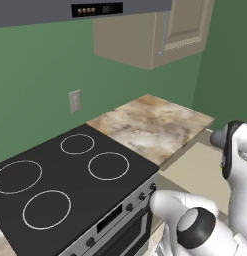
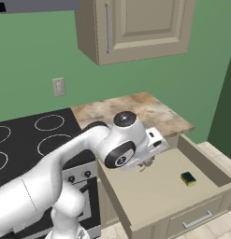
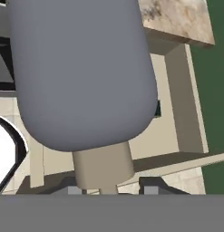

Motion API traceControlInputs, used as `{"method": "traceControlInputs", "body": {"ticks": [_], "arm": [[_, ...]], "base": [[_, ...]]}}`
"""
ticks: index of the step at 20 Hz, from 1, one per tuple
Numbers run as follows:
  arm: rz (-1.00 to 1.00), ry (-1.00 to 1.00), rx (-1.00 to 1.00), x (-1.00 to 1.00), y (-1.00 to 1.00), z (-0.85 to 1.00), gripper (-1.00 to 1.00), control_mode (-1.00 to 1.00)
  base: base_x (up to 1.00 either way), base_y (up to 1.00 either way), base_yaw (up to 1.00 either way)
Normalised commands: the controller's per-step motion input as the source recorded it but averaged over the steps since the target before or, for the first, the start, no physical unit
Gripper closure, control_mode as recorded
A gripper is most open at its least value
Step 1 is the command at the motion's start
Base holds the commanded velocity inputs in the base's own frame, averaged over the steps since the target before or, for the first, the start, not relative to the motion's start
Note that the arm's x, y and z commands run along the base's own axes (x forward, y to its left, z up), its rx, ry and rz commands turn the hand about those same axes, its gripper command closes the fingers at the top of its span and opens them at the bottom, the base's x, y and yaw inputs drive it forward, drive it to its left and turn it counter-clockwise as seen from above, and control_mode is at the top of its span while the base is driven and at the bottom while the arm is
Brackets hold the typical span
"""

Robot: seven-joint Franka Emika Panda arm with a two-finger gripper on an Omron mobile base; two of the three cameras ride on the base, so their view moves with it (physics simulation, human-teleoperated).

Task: Restock the sink supplies by placing the sponge and soap dispenser on the counter and next to the sink. Make sure the soap dispenser is upright.

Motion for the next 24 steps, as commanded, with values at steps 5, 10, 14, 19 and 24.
{"method": "traceControlInputs", "body": {"ticks": [5, 10, 14, 19, 24], "arm": [[0.01, 0.19, -0.17, 0.0, 0.86, 0.16, 1.0, -1.0], [0.02, 0.0, -0.03, 0.0, 0.11, 0.0, 1.0, -1.0], [0.0, 0.0, -0.01, -0.02, 0.05, 0.0, 1.0, 1.0], [0.0, 0.0, 0.0, 0.0, 0.0, 0.0, 1.0, 1.0], [0.0, 0.0, 0.0, 0.0, 0.0, 0.0, 1.0, 1.0]], "base": [[0.0, 0.0, 0.0], [0.0, 0.0, 0.0], [-0.36, 0.11, -0.22], [-0.67, 0.12, -0.63], [-0.57, 0.01, -0.86]]}}
